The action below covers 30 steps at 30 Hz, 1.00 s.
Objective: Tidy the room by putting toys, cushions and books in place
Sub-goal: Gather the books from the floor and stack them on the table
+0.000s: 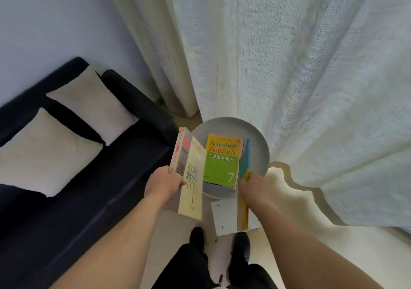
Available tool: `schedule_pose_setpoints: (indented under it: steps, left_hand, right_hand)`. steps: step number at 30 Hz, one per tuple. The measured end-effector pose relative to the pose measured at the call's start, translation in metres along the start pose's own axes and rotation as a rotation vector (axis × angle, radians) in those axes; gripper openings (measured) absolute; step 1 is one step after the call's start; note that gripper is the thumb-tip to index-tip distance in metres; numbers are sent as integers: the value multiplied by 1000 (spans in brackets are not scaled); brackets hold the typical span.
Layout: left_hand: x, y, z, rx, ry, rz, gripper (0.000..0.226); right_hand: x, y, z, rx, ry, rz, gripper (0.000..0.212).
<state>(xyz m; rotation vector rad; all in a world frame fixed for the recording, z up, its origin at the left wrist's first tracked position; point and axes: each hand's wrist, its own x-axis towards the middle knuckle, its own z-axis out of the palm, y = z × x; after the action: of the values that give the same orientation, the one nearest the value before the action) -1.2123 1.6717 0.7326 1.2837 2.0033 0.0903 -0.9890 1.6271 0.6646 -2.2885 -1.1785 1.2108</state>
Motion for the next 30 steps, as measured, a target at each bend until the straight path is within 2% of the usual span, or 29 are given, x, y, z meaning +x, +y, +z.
schedule_pose_setpoints:
  steps: [10,17,23,27,30]
  left_hand:
    - [93,27,-17,107,-151,25,15]
    - [166,32,-24,80,-146,40,17]
    - [238,16,-11,109,-149,17,14]
    - [284,-1,5,145,-182,15,12]
    - [312,-15,16,164,-190,10,13]
  right_hand:
    - [76,-34,11,-1,51,146,13]
    - [149,-65,42,-235,89,139,20]
    - [220,-66,104,-448,39,51,27]
    - [260,-52,155,-516,11,53,30]
    - [277,-43,187,-477,-12,75,29]
